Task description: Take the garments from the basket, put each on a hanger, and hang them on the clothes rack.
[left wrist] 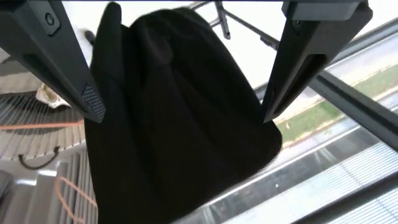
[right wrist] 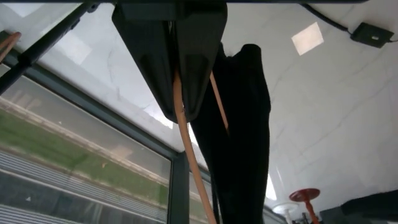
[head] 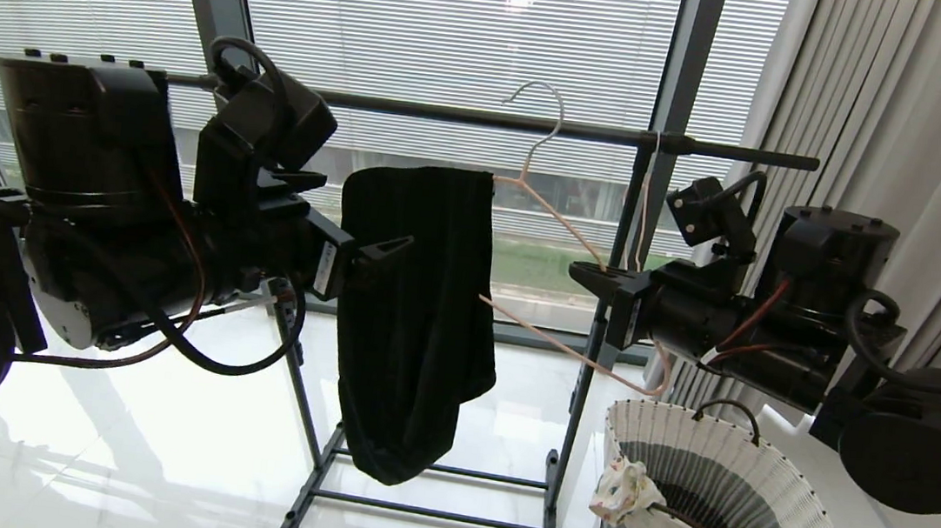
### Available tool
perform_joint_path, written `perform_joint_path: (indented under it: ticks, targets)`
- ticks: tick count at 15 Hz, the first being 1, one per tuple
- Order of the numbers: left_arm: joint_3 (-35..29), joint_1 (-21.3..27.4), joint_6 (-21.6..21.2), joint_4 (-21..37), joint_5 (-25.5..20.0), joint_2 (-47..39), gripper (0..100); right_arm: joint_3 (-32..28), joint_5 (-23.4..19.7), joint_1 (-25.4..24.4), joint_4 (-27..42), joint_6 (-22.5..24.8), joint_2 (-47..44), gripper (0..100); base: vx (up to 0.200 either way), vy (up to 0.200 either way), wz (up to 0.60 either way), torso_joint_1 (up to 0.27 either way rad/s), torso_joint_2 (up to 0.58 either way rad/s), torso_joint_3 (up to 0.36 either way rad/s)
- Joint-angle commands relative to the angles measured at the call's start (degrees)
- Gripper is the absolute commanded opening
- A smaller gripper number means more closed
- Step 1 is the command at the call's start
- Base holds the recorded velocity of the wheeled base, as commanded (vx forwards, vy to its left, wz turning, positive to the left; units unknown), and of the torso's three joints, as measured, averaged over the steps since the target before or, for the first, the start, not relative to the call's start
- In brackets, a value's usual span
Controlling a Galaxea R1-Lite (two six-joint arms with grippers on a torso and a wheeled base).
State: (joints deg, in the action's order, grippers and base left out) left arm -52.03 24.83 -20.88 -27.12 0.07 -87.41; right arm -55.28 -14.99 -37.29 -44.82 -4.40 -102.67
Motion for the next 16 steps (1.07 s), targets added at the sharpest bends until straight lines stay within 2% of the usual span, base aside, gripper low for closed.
perform_joint_path:
  ticks: [1, 2, 3, 6, 8, 9, 14, 16]
  targets:
    - [1.6, -3.0, -0.4, -1.4, -7.1, 0.7, 100, 2.6, -0.7, 1.3, 0.0, 2.6, 1.5, 0, 0.000, 0.000, 0.00, 0.000, 0.00, 0.000]
    - [3.2, -4.2, -1.4, -1.4, -12.3, 1.7, 100, 4.7, -2.4, 2.4, 0.0, 4.0, 2.6, 0, 0.000, 0.000, 0.00, 0.000, 0.00, 0.000]
    - [5.0, -4.4, -3.0, -1.4, -14.6, 2.3, 100, 6.7, -4.3, 2.8, 0.0, 4.5, 4.1, 0, 0.000, 0.000, 0.00, 0.000, 0.00, 0.000]
    - [8.3, -4.1, -4.0, -1.4, -18.2, 3.2, 100, 11.0, -7.1, 2.8, 0.0, 7.4, 7.4, 0, 0.000, 0.000, 0.00, 0.000, 0.00, 0.000]
    - [9.1, -4.4, -8.7, -1.4, -22.0, 2.9, 100, 13.9, -9.9, 2.8, 0.0, 10.4, 8.7, 0, 0.000, 0.000, 0.00, 0.000, 0.00, 0.000]
    - [9.8, -4.6, -9.5, -1.4, -23.5, 2.9, 100, 15.5, -10.8, 2.8, 0.0, 11.6, 9.3, 0, 0.000, 0.000, 0.00, 0.000, 0.00, 0.000]
    - [14.1, -4.0, -11.2, -1.4, -24.2, 3.4, 100, 20.6, -14.2, 2.1, 0.0, 15.9, 12.6, 0, 0.000, 0.000, 0.00, 0.000, 0.00, 0.000]
    - [15.4, -1.7, -11.3, -1.4, -24.2, 3.7, 100, 22.1, -14.2, 0.4, 0.0, 16.6, 13.8, 0, 0.000, 0.000, 0.00, 0.000, 0.00, 0.000]
